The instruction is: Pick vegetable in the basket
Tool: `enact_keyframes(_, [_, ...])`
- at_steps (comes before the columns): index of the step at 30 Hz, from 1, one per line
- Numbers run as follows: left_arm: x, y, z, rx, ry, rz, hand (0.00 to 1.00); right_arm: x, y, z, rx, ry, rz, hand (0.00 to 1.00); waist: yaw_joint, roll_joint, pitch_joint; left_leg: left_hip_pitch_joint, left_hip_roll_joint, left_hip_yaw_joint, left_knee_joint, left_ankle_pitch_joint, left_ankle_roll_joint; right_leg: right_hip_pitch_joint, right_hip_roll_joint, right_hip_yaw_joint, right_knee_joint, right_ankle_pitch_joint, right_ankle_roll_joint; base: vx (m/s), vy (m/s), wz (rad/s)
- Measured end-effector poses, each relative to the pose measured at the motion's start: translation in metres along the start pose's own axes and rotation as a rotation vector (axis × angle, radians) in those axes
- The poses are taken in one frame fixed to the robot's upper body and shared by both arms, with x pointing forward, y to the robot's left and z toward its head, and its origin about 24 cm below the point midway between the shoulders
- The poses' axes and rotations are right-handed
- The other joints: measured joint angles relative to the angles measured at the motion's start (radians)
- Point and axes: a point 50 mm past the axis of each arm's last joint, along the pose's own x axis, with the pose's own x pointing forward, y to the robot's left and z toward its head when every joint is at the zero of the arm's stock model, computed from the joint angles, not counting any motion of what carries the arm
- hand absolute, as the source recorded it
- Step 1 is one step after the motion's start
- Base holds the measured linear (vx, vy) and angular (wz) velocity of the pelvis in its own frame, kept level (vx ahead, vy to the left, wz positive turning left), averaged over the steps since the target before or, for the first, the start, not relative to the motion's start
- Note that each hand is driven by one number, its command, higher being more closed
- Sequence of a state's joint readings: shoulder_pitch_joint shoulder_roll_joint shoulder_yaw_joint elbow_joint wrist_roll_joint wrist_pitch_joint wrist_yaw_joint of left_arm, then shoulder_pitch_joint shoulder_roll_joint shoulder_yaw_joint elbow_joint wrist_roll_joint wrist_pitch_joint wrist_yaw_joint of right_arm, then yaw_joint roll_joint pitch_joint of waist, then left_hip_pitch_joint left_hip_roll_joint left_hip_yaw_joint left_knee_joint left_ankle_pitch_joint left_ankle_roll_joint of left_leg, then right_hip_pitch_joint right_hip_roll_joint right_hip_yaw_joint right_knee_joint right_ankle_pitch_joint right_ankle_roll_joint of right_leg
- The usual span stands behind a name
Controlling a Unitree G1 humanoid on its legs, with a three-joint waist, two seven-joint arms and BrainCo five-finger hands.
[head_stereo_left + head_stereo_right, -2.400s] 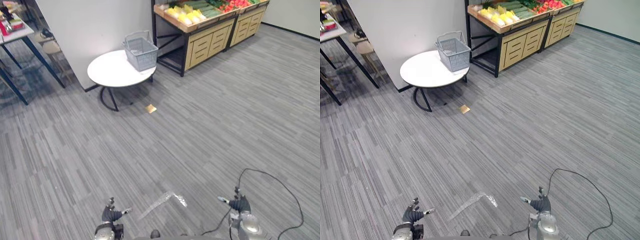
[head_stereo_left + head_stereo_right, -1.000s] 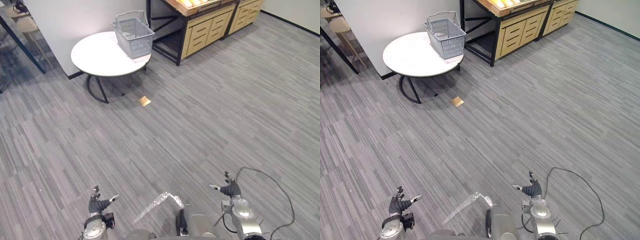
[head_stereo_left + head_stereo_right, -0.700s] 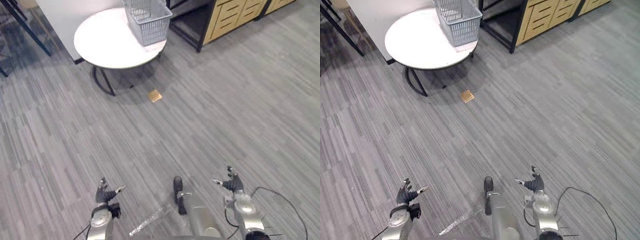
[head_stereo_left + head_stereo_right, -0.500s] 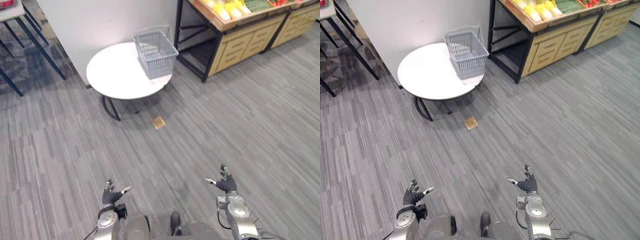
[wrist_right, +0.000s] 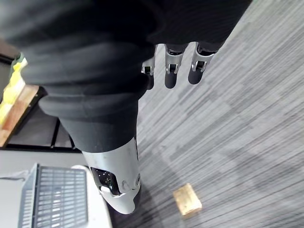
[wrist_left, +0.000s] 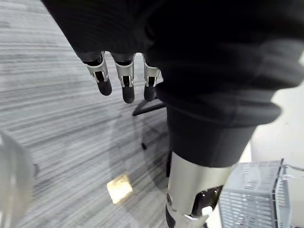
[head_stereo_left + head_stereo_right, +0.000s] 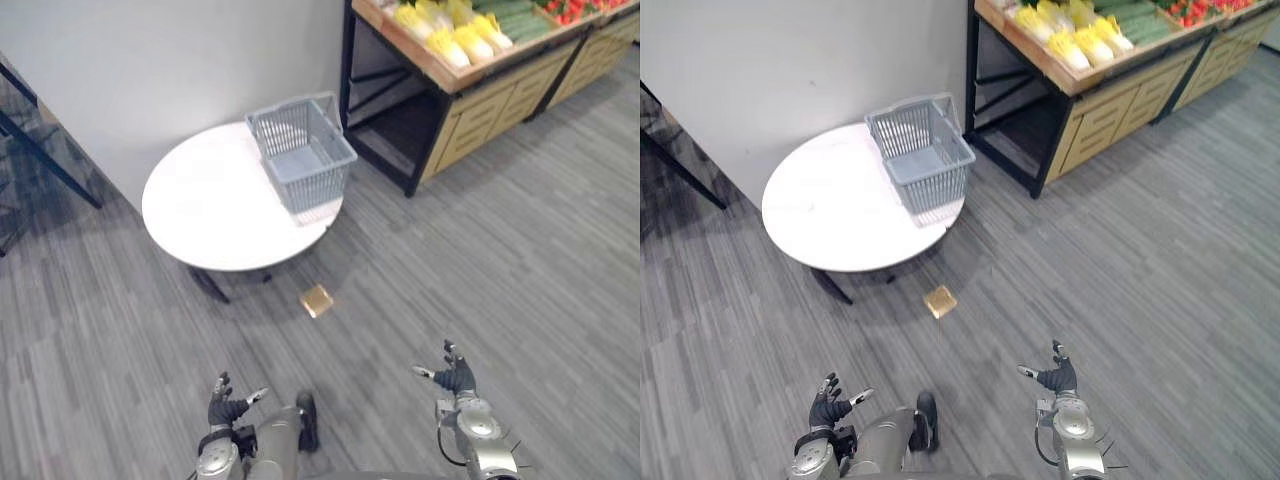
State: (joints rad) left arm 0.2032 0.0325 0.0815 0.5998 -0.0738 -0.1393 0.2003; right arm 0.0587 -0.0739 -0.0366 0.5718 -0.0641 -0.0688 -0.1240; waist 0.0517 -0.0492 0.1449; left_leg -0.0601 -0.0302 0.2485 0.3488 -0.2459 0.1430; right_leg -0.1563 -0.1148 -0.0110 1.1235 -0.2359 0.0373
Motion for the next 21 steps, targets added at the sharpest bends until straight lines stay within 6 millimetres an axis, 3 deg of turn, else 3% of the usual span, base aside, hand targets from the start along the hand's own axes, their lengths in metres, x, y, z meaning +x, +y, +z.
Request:
enact_keyframes(1, [0.002, 0.002, 0.003, 0.011, -0.010, 0.001, 0.00, -0.001, 0.007, 0.002, -0.013, -0.008, 0.027, 0.00, -0.014, 0.016, 0.006, 0.068, 0.001, -0.028, -0.043, -0.017, -0.010, -0.073, 0.013, -0.040, -0.054, -0.030, 0.000, 0.56, 0.097, 0.50])
enact_keyframes(2, [0.003, 0.003, 0.004, 0.013, -0.014, 0.001, 0.00, -0.001, 0.011, 0.003, -0.012, -0.014, 0.037, 0.00, -0.018, 0.015, 0.006, 0.096, 0.001, -0.042, -0.061, -0.025, -0.013, -0.110, 0.019, -0.059, -0.102, -0.039, 0.008, 0.66, 0.040, 0.66])
enact_keyframes(3, [0.006, 0.002, 0.009, 0.019, -0.028, -0.003, 0.00, -0.001, 0.015, 0.006, -0.008, -0.024, 0.054, 0.00, -0.036, 0.008, 0.006, 0.144, 0.004, -0.069, -0.085, -0.039, -0.030, -0.172, 0.037, -0.088, -0.247, -0.037, 0.013, 0.60, -0.020, 0.63])
enact_keyframes(5, [0.008, 0.003, 0.008, 0.032, -0.019, -0.003, 0.00, -0.001, 0.016, 0.012, -0.002, -0.049, 0.058, 0.00, -0.040, 0.004, 0.005, 0.204, 0.011, -0.106, -0.107, -0.075, -0.051, -0.231, 0.075, -0.086, -0.525, 0.021, 0.031, 0.71, -0.055, 0.61])
enact_keyframes(6, [0.008, 0.004, 0.006, 0.038, -0.006, 0.000, 0.00, 0.000, 0.015, 0.014, 0.000, -0.060, 0.057, 0.00, -0.043, -0.008, 0.000, 0.246, 0.003, -0.135, -0.132, -0.080, -0.054, -0.232, 0.100, -0.038, -0.762, 0.115, 0.039, 0.72, -0.119, 0.83])
enact_keyframes(7, [0.009, 0.006, 0.006, 0.051, -0.004, 0.001, 0.00, 0.000, 0.014, 0.014, -0.003, -0.059, 0.053, 0.00, -0.052, -0.024, -0.004, 0.283, -0.009, -0.184, -0.146, -0.089, -0.070, -0.228, 0.107, 0.010, -0.905, 0.254, 0.041, 0.74, -0.145, 1.02])
enact_keyframes(8, [0.010, 0.005, 0.005, 0.049, 0.001, 0.000, 0.00, 0.000, 0.012, 0.014, -0.010, -0.059, 0.050, 0.00, -0.062, -0.033, -0.012, 0.298, -0.004, -0.222, -0.141, -0.099, -0.086, -0.213, 0.114, 0.033, -0.911, 0.345, 0.020, 0.75, -0.203, 1.14])
enact_keyframes(9, [0.009, -0.003, 0.001, 0.043, 0.018, -0.018, 0.00, 0.002, 0.010, 0.017, -0.019, -0.069, 0.049, 0.00, -0.062, 0.008, -0.008, 0.307, 0.032, -0.279, -0.120, -0.104, -0.095, -0.198, 0.132, 0.021, -0.883, 0.381, -0.046, 0.69, -0.215, 1.05])
enact_keyframes(10, [0.010, -0.010, 0.004, 0.033, 0.013, -0.034, 0.00, 0.002, 0.008, 0.029, -0.016, -0.114, 0.041, 0.00, -0.060, 0.032, -0.005, 0.283, 0.060, -0.314, -0.065, -0.073, -0.140, -0.194, 0.129, -0.022, -0.836, 0.333, -0.077, 0.66, -0.219, 0.94])
enact_keyframes(11, [0.010, -0.012, 0.005, 0.029, 0.010, -0.038, 0.00, 0.002, 0.007, 0.035, -0.014, -0.142, 0.040, 0.00, -0.064, 0.038, -0.004, 0.268, 0.063, -0.329, -0.020, -0.052, -0.157, -0.183, 0.129, -0.043, -0.822, 0.310, -0.089, 0.60, -0.207, 0.86])
enact_keyframes(13, [0.010, -0.016, 0.007, 0.021, 0.004, -0.041, 0.00, -0.003, 0.011, 0.053, -0.029, -0.228, 0.051, 0.00, -0.070, 0.049, 0.001, 0.182, 0.086, -0.337, 0.244, 0.059, -0.229, -0.083, 0.137, -0.096, -0.851, 0.260, -0.110, 0.52, -0.206, 0.67])
enact_keyframes(14, [0.007, -0.018, 0.003, 0.012, 0.010, -0.043, 0.00, -0.006, 0.019, 0.069, -0.033, -0.303, 0.075, 0.00, -0.059, 0.058, 0.003, 0.101, 0.131, -0.319, 0.456, 0.137, -0.271, 0.015, 0.155, -0.104, -0.908, 0.243, -0.117, 0.51, -0.194, 0.37])
enact_keyframes(16, [0.005, -0.021, 0.003, 0.024, 0.009, -0.052, 0.00, -0.008, 0.027, 0.092, -0.032, -0.398, 0.090, 0.00, -0.033, 0.062, 0.006, -0.015, 0.207, -0.218, 0.644, 0.084, -0.201, 0.139, 0.185, -0.097, -0.987, 0.228, -0.138, 0.53, -0.178, -0.04])
enact_keyframes(17, [0.002, -0.022, -0.002, 0.035, 0.019, -0.061, 0.00, -0.006, 0.032, 0.104, -0.041, -0.443, 0.097, 0.00, -0.020, 0.052, -0.001, -0.081, 0.204, -0.187, 0.577, 0.046, -0.186, 0.170, 0.180, -0.080, -1.022, 0.227, -0.140, 0.38, -0.120, -0.37])
enact_keyframes(19, [0.001, -0.024, -0.002, 0.043, 0.014, -0.075, 0.00, -0.005, 0.035, 0.114, -0.058, -0.478, 0.107, 0.00, -0.001, 0.056, 0.000, -0.112, 0.194, -0.180, 0.444, 0.028, -0.185, 0.174, 0.177, -0.055, -1.034, 0.227, -0.139, 0.18, -0.039, -0.47])
enact_keyframes(20, [0.001, -0.025, -0.003, 0.043, 0.020, -0.077, 0.00, -0.004, 0.035, 0.119, -0.068, -0.499, 0.107, 0.00, 0.001, 0.064, 0.002, -0.119, 0.184, -0.187, 0.305, 0.033, -0.192, 0.184, 0.176, -0.043, -1.042, 0.226, -0.131, 0.26, 0.031, -0.40])
enact_keyframes(21, [-0.001, -0.026, -0.005, 0.047, 0.027, -0.081, 0.00, -0.003, 0.030, 0.123, -0.112, -0.516, 0.094, 0.00, -0.004, 0.088, -0.003, -0.105, 0.170, -0.202, 0.056, 0.121, -0.234, 0.188, 0.182, -0.040, -1.040, 0.215, -0.114, 0.26, 0.031, -0.24])
